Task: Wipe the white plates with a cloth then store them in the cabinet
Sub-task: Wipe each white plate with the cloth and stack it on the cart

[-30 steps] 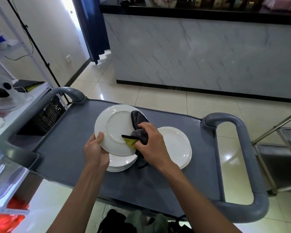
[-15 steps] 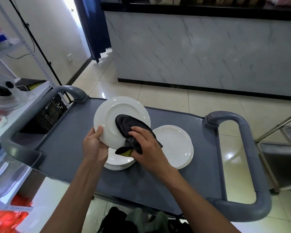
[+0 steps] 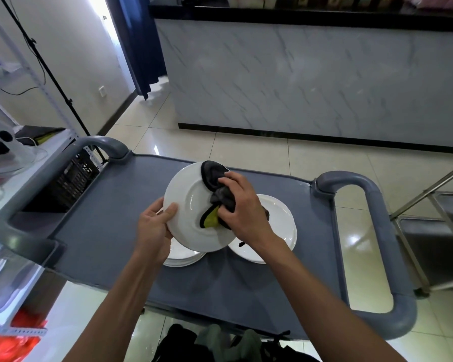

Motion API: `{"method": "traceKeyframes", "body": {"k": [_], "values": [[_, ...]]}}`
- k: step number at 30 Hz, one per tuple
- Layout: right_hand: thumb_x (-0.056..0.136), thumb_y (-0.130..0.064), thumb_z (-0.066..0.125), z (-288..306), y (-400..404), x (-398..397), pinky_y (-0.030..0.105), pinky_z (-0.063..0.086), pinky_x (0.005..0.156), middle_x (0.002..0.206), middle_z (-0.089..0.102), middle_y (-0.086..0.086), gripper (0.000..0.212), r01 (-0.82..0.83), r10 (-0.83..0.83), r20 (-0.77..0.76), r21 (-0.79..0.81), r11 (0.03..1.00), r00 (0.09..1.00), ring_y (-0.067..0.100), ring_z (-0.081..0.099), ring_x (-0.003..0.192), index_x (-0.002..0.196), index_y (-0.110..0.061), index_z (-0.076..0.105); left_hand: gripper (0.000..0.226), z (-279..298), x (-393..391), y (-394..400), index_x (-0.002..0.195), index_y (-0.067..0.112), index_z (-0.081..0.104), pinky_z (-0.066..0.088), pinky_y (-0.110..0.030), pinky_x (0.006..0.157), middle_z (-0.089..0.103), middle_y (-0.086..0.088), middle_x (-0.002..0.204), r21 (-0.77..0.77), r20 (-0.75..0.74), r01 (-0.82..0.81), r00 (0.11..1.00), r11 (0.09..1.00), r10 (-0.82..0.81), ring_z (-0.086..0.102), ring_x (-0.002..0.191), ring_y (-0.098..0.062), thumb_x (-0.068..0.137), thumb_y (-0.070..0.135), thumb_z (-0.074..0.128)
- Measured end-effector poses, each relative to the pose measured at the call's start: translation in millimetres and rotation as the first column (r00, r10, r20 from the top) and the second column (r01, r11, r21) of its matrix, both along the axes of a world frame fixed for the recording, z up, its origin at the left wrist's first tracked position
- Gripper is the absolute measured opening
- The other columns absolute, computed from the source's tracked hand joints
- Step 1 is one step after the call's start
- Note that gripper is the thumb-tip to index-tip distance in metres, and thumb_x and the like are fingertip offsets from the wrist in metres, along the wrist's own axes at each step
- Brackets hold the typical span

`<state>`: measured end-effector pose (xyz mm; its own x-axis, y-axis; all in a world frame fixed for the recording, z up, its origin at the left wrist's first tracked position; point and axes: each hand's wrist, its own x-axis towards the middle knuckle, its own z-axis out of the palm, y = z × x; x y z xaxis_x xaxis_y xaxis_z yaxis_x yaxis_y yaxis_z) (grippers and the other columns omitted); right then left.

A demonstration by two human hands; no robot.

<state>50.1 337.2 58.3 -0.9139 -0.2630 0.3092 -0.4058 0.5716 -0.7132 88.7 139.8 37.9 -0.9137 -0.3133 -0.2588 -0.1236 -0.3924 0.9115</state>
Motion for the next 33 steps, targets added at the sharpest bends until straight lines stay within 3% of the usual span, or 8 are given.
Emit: {"method": "traceKeyframes", "body": {"k": [9, 14, 18, 24, 27, 29, 31, 33], "values": [[0.08, -0.005, 0.069, 8.8, -16.0, -2.1, 0.031, 0.029, 0.119, 0.15, 0.043, 0.007, 0.064, -0.17, 0.171, -0.008, 0.068, 0.983, 0.985, 0.022, 0.039, 0.14, 0.141, -0.006, 0.051, 0.026, 0.6, 3.8, 1.3, 0.115, 0.002, 0.068, 0.06, -0.033, 0.061, 0.076, -0.016, 0.092, -0.05, -0.053, 0.113, 0.992, 0.992, -0.116, 0.072, 0.072, -0.024, 0.091, 0.0, 0.061], [0.081, -0.004, 0.066, 4.2, -4.8, -7.0, 0.032, 0.038, 0.112, 0.144, 0.047, 0.005, 0.06, -0.085, 0.081, 0.049, 0.072, 0.994, 0.995, 0.023, 0.046, 0.131, 0.14, -0.006, 0.052, 0.032, -6.1, 6.7, -4.5, 0.121, 0.002, 0.067, 0.059, -0.033, 0.063, 0.076, -0.015, 0.095, -0.037, -0.036, 0.078, 0.996, 0.996, -0.08, 0.071, 0.075, -0.024, 0.089, 0.002, 0.062], [0.078, -0.004, 0.067, 0.4, 13.3, -10.8, 0.024, 0.039, 0.105, 0.138, 0.051, 0.001, 0.06, -0.012, 0.005, 0.093, 0.067, 0.998, 0.996, 0.019, 0.049, 0.124, 0.137, -0.008, 0.054, 0.035, -8.0, 8.3, -5.3, 0.12, 0.004, 0.068, 0.059, -0.031, 0.061, 0.077, -0.012, 0.097, -0.024, -0.046, 0.084, 0.995, 0.996, -0.085, 0.071, 0.077, -0.022, 0.085, 0.007, 0.066], [0.076, -0.003, 0.068, -3.1, 43.8, -9.9, 0.012, 0.035, 0.097, 0.132, 0.054, -0.002, 0.059, 0.095, -0.102, 0.109, 0.068, 0.993, 0.989, 0.014, 0.051, 0.118, 0.133, -0.011, 0.057, 0.024, -1.6, 1.1, 0.6, 0.104, 0.014, 0.077, 0.058, -0.029, 0.063, 0.077, -0.009, 0.093, -0.088, -0.1, 0.087, 0.99, 0.992, -0.096, 0.072, 0.076, -0.019, 0.088, 0.001, 0.065], [0.076, -0.004, 0.069, -3.5, 61.3, -5.2, -0.002, 0.028, 0.092, 0.133, 0.053, -0.004, 0.059, 0.146, -0.153, 0.103, 0.079, 0.986, 0.983, 0.008, 0.049, 0.115, 0.133, -0.013, 0.057, 0.025, 3.7, -4.8, 9.6, 0.095, 0.024, 0.081, 0.058, -0.029, 0.07, 0.078, -0.007, 0.093, -0.219, -0.161, 0.111, 0.976, 0.969, -0.148, 0.071, 0.08, -0.019, 0.086, 0.004, 0.07], [0.077, -0.004, 0.069, -3.2, 72.6, -1.1, -0.006, 0.024, 0.092, 0.133, 0.053, -0.003, 0.058, 0.179, -0.187, 0.09, 0.091, 0.98, 0.978, 0.002, 0.044, 0.112, 0.133, -0.012, 0.056, 0.024, 6.9, -9.9, 18.6, 0.093, 0.035, 0.08, 0.058, -0.029, 0.072, 0.078, -0.001, 0.09, -0.39, -0.185, 0.111, 0.963, 0.914, -0.196, 0.071, 0.079, -0.015, 0.084, 0.014, 0.071], [0.077, -0.002, 0.069, -3.6, 82.5, 3.7, -0.006, 0.022, 0.093, 0.133, 0.053, -0.001, 0.058, 0.21, -0.218, 0.078, 0.097, 0.973, 0.973, -0.001, 0.04, 0.11, 0.133, -0.01, 0.057, 0.026, 8.9, -15.5, 28.6, 0.093, 0.045, 0.077, 0.057, -0.028, 0.07, 0.077, 0.009, 0.086, -0.593, -0.185, 0.094, 0.951, 0.8, -0.249, 0.07, 0.076, -0.011, 0.083, 0.023, 0.069], [0.077, -0.001, 0.069, -4.6, 92.7, 10.2, -0.004, 0.023, 0.094, 0.133, 0.053, -0.001, 0.058, 0.24, -0.249, 0.078, 0.104, 0.965, 0.965, -0.002, 0.04, 0.11, 0.133, -0.01, 0.056, 0.022, 9.1, -20.4, 39.4, 0.099, 0.043, 0.074, 0.055, -0.028, 0.065, 0.074, 0.015, 0.083, -0.747, -0.179, 0.081, 0.932, 0.66, -0.316, 0.069, 0.074, -0.01, 0.085, 0.029, 0.066]]}}
